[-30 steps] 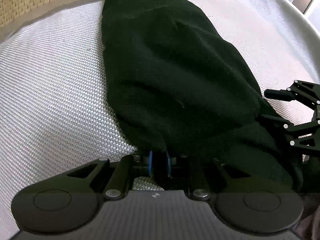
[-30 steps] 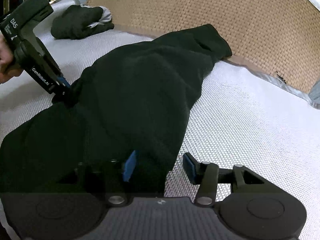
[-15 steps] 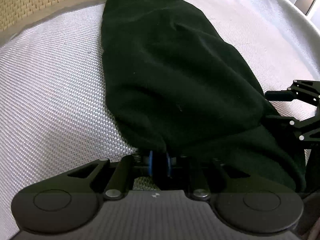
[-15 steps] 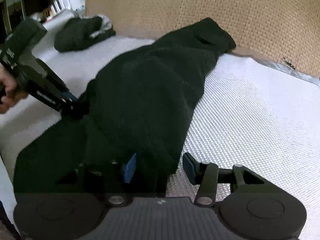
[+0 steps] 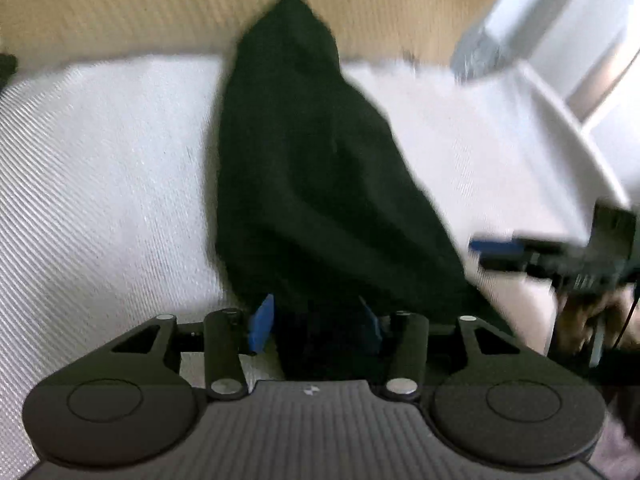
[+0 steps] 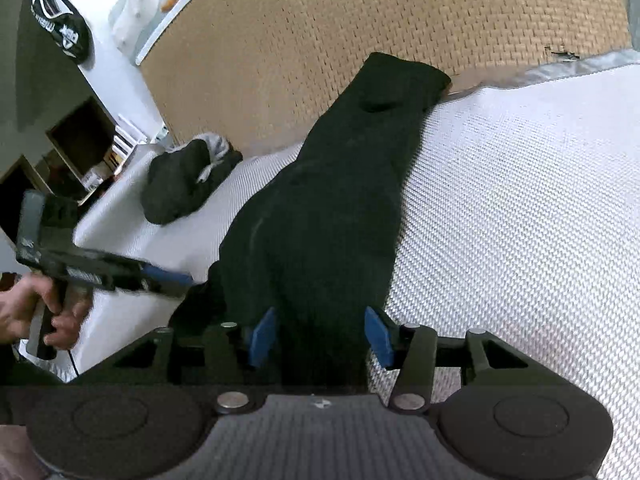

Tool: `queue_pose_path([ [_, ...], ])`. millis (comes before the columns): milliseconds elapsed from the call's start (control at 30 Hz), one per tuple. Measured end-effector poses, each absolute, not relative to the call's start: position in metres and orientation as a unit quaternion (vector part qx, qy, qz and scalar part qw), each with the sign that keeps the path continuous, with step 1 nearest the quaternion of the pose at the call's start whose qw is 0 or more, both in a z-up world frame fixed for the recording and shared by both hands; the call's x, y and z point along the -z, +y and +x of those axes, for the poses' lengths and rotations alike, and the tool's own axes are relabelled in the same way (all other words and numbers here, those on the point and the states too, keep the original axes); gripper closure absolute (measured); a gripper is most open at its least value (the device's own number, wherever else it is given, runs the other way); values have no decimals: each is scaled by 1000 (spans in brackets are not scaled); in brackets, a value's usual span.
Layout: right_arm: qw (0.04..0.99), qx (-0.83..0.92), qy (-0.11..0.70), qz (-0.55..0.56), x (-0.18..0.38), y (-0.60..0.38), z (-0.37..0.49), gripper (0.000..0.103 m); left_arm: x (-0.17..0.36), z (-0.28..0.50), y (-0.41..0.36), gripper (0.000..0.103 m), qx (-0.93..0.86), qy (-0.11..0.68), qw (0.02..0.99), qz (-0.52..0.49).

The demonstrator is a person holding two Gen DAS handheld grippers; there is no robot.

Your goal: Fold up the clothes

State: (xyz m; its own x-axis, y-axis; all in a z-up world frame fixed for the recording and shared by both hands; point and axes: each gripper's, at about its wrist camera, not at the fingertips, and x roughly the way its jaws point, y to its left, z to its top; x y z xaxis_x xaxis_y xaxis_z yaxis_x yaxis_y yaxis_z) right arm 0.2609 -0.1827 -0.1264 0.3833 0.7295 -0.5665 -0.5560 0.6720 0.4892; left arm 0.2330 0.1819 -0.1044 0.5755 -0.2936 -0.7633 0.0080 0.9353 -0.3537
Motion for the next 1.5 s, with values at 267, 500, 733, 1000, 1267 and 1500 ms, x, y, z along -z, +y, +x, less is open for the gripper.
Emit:
queue_pose_path([
  [267,802,-390,439,107,147,-156,288,68,129,215,141,51,86,484,868,-68],
  [500,817,-384,424,77,149,-140,310,99,112,231,153,99,19,462,885,-51],
  [733,821,-382,418,70,152,-138,328,100,122,261,158,99,12,454,890,-53],
  [1000,829,-370,414,63,149,-118,354,100,128,292,166,99,-4,447,893,-58],
  [1267,805,-422,412,65,125,-160,318,68,101,243,153,51,25,448,891,-67],
  [1500,803,-416,424,47,117,-190,260,59,78,181,124,50,66,466,880,-58],
])
